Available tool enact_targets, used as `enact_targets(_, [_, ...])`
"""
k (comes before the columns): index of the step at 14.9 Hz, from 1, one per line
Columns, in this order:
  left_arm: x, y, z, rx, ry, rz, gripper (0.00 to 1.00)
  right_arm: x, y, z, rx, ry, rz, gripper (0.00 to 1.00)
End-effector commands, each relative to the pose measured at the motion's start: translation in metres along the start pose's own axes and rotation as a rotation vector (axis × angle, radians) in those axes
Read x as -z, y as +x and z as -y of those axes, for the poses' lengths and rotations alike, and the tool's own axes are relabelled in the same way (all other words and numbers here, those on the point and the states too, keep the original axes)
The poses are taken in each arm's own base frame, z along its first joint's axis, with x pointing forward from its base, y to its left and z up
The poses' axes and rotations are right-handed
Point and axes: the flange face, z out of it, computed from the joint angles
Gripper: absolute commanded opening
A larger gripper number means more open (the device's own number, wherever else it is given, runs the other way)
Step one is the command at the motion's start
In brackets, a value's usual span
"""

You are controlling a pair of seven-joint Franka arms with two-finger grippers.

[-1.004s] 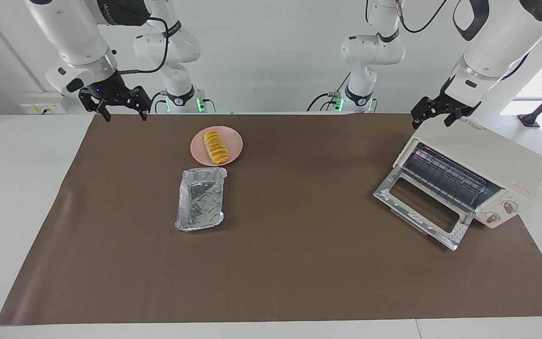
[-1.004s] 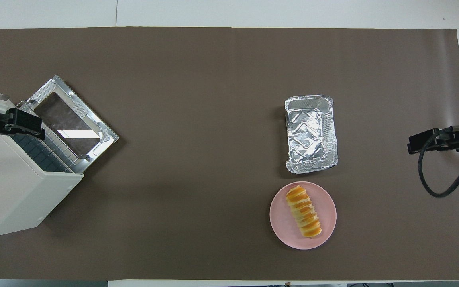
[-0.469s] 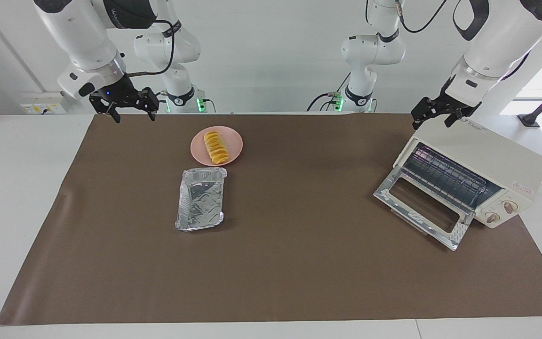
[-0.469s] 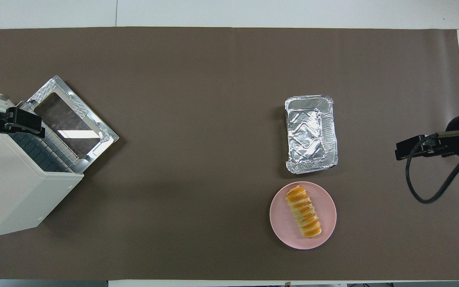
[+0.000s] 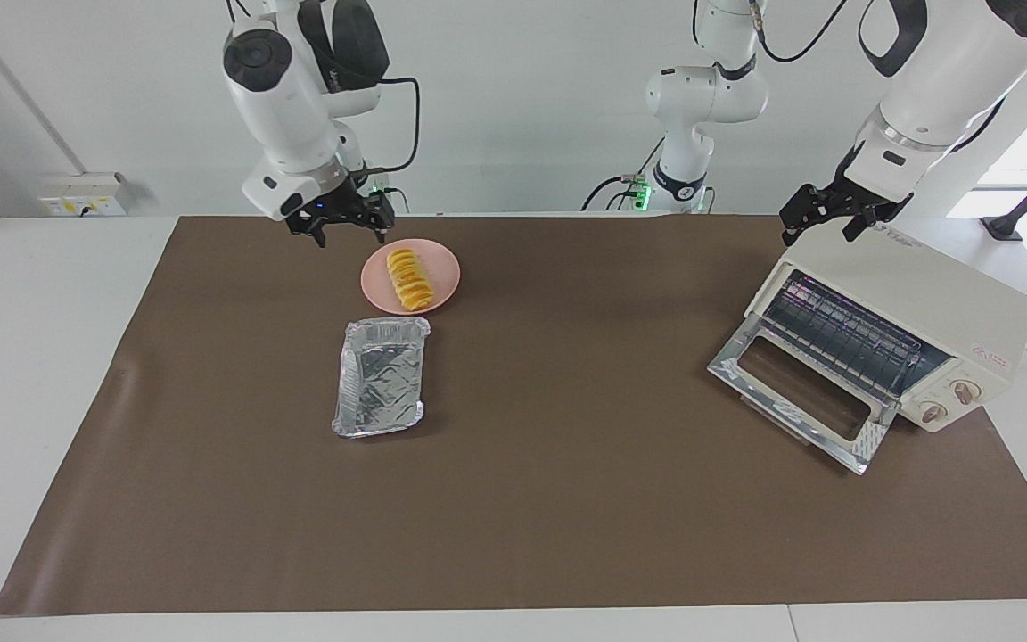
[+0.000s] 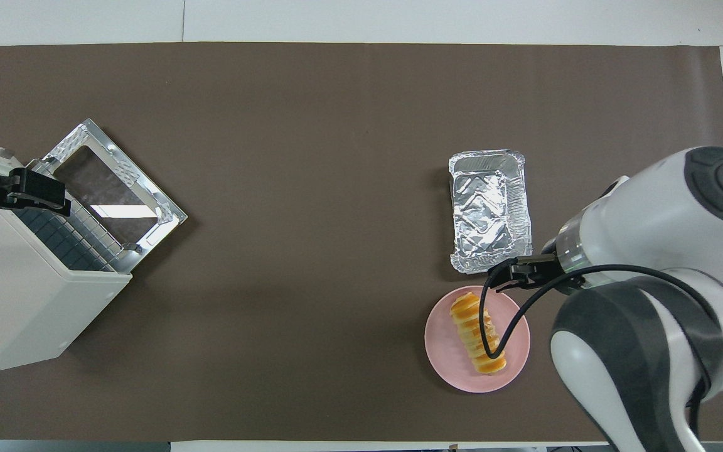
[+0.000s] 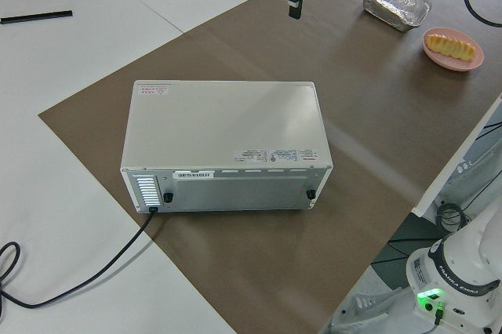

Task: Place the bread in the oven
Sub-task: 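Lower the right gripper onto the bread roll and close it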

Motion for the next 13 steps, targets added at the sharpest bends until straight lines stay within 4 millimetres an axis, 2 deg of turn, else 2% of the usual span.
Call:
enact_targets(1, [0.001,-0.004,0.004,-0.006,0.012,-0.015,1.00,-0.061,-0.021,0.008,-0.005,0.031,-0.007,1.00])
enact_targets(4, [0.001,-0.005,0.005,-0.003,0.011,-0.015,1.00,-0.105,-0.031,0.016,0.008,0.014,-0.009,1.00])
enact_targets(8, [0.002,-0.006,0.003,-0.005,0.011,-0.016,1.00,-0.157,-0.042,0.016,0.046,-0.003,-0.031,1.00])
enact_targets(11, [0.001,-0.006,0.002,-0.008,0.009,-0.014,1.00,-0.182,-0.047,0.006,0.090,-0.004,-0.061,1.00])
enact_targets(12, [0.001,-0.006,0.000,-0.013,0.009,-0.014,1.00,-0.186,-0.049,0.004,0.091,-0.007,-0.062,0.98])
enact_targets(13, [0.002,-0.006,-0.001,-0.016,0.009,-0.016,1.00,-0.186,-0.051,0.004,0.092,-0.008,-0.061,0.90])
